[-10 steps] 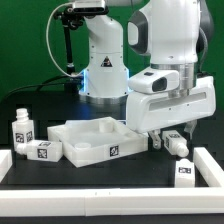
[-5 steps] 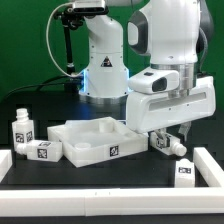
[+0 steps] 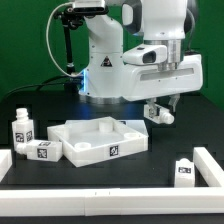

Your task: Assemble one leg

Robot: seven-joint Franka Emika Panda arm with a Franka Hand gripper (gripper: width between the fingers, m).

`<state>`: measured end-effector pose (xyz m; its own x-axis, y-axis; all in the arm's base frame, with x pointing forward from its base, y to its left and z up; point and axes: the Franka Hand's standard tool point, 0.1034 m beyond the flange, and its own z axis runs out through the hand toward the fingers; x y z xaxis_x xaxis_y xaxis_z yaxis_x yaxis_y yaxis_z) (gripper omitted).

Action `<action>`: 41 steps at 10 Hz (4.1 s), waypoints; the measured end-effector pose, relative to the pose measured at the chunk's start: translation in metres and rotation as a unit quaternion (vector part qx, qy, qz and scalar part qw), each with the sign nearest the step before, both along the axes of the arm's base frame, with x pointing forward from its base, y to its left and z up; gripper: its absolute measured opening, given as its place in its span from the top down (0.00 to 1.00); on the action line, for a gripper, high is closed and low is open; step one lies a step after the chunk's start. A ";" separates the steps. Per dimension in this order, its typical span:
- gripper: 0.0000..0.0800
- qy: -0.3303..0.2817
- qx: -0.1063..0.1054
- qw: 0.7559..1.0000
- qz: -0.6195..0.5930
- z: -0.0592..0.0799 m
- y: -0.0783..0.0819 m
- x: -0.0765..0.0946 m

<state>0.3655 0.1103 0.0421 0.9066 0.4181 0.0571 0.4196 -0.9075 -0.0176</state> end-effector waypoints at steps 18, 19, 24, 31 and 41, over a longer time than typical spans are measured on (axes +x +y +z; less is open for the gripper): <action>0.19 0.062 0.012 0.981 -0.182 0.034 0.006 0.123; 0.19 0.062 0.012 0.976 -0.206 0.035 0.005 0.126; 0.19 0.113 0.046 0.924 -0.363 0.041 -0.001 0.213; 0.19 0.082 0.027 0.931 -0.353 0.013 -0.005 0.252; 0.19 0.080 0.031 0.925 -0.370 -0.025 -0.030 0.255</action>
Offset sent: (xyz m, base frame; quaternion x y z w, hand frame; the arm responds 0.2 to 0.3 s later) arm 0.0116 -0.0026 -0.0204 0.0026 0.0065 -0.0083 0.9999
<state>0.6209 0.0803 0.0175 0.9425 -0.3190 -0.0997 -0.3277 -0.9407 -0.0882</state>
